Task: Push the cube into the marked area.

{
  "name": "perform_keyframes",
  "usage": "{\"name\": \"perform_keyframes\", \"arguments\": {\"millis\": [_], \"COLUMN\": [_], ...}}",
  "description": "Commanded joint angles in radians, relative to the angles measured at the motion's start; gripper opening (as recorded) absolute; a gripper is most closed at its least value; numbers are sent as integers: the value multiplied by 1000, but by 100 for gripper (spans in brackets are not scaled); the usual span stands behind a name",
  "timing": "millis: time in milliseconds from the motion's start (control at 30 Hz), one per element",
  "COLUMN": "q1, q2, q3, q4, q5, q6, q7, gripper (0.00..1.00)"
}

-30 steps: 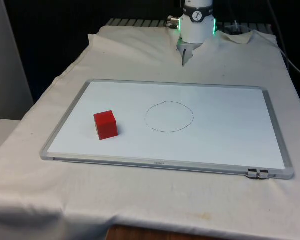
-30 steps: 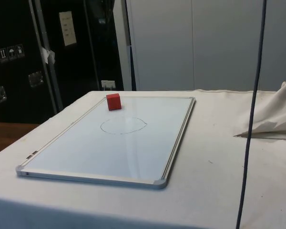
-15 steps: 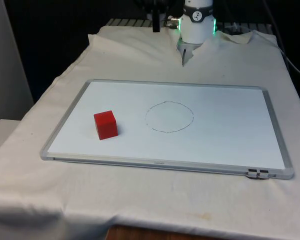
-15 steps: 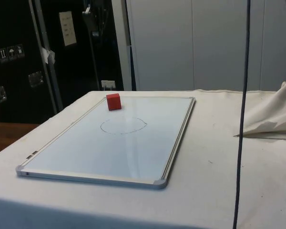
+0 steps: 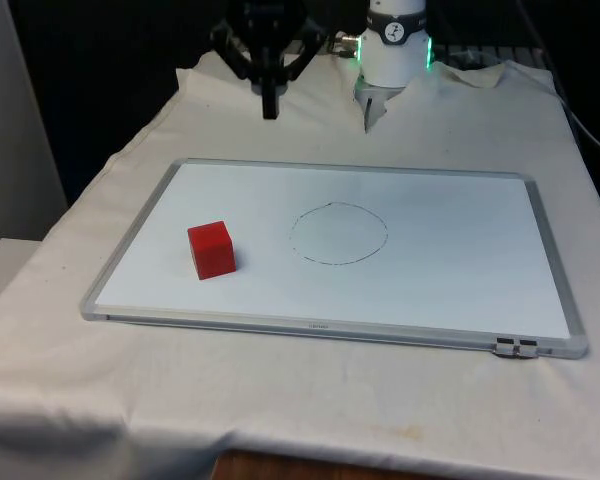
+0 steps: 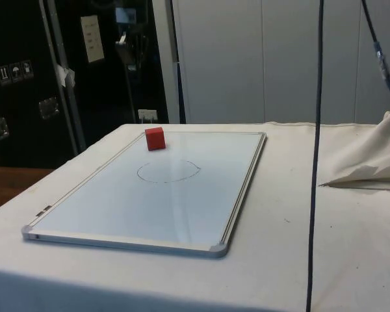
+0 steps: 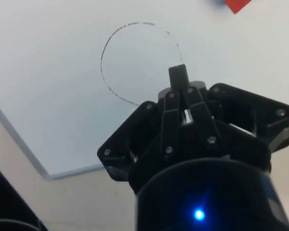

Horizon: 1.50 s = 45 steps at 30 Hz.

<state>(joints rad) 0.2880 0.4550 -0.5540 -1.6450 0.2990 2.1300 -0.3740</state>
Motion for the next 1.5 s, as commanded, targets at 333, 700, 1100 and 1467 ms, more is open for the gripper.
{"name": "perform_keyframes", "arguments": {"millis": [333, 700, 1100, 1467], "q1": [-25, -38, -60, -76], "q2": [112, 193, 269, 341], "q3": [-23, -50, -65, -81], "q4": [79, 90, 92, 111], "q5": [41, 86, 139, 200], "q6": [53, 136, 221, 272], "q7": [-40, -63, -78, -105], "gripper": [0, 0, 0, 0]}}
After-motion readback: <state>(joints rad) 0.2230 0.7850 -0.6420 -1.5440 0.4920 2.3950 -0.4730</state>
